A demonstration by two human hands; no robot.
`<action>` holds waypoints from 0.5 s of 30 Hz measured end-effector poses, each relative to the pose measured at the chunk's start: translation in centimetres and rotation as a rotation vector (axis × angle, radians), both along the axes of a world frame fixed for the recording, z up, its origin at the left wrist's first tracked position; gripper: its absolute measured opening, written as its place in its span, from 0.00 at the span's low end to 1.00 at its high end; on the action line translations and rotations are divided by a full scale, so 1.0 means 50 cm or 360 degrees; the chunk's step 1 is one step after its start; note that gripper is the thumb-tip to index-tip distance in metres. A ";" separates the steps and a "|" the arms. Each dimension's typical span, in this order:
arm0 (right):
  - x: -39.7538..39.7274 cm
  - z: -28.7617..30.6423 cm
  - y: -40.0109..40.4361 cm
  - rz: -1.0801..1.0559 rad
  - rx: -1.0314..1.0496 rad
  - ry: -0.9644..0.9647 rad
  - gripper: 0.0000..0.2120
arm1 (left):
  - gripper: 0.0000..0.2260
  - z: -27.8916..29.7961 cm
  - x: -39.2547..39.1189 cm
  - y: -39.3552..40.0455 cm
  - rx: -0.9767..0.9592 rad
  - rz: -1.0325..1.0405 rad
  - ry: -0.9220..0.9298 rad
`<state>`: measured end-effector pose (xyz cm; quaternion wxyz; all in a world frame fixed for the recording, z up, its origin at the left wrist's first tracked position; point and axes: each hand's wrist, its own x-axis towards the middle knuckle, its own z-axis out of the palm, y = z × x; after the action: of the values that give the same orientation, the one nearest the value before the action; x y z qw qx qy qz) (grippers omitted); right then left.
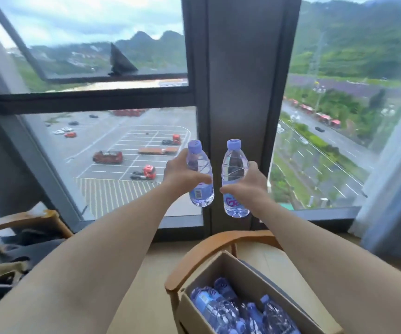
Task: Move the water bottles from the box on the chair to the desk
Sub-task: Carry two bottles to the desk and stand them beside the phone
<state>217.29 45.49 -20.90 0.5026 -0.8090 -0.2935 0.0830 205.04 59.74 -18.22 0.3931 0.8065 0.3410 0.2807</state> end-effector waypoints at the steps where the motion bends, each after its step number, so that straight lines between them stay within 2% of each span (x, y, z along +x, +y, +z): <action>1: -0.025 0.014 0.021 0.0083 0.0023 -0.0019 0.33 | 0.31 0.017 -0.034 0.010 0.0016 0.0065 -0.0035; 10: -0.358 0.113 0.214 0.0652 0.0167 -0.0042 0.34 | 0.36 0.094 -0.448 0.116 0.0310 0.0694 -0.0018; 15: -0.645 0.129 0.313 0.0979 0.0200 -0.0036 0.35 | 0.28 0.096 -0.777 0.139 0.0397 0.1034 0.0039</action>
<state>185.03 61.13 -14.44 0.4998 -0.6504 -0.5345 0.2038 166.19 66.68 -13.40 0.1775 0.7010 0.5475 0.4211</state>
